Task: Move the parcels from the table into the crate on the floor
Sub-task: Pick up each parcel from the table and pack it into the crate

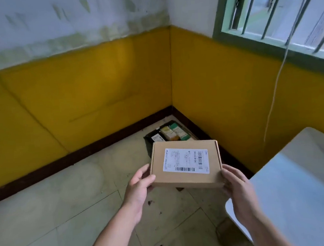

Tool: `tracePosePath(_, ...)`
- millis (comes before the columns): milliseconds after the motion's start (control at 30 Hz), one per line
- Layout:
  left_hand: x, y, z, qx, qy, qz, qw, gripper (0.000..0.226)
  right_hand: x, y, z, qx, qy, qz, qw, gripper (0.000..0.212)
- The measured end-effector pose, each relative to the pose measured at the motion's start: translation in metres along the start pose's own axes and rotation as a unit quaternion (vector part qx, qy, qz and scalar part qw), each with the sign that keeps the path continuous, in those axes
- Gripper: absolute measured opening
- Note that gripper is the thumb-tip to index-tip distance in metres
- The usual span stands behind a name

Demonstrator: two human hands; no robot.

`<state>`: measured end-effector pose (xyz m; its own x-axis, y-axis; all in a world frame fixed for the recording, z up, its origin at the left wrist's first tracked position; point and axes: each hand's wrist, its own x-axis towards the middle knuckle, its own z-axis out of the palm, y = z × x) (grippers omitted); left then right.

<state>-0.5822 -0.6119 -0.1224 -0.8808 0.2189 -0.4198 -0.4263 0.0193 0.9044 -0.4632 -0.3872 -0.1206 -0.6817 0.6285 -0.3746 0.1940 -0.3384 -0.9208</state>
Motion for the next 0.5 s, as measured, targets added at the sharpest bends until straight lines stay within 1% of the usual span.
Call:
tracePosePath(200, 0.098, 0.013, 0.012, 0.088, -0.019, -0.011, 0.996, 0.046, 0.073, 0.006, 0.036, -0.052, 0.066, 0.029, 0.996, 0.020)
tracePosePath(367, 0.191, 0.013, 0.037, 0.166, -0.033, -0.020, 0.985, 0.044, 0.156, 0.029, 0.059, -0.078, 0.130, 0.067, 0.986, 0.020)
tracePosePath(433, 0.233, 0.013, 0.047, 0.184, -0.035, -0.040, 0.981, 0.040, 0.194, 0.038, 0.070, -0.087, 0.152, 0.088, 0.981, 0.022)
tracePosePath(500, 0.275, 0.012, 0.058, 0.201, -0.034, -0.072, 0.976, 0.036, 0.231, 0.046, 0.079, -0.097, 0.156, 0.116, 0.976, 0.026)
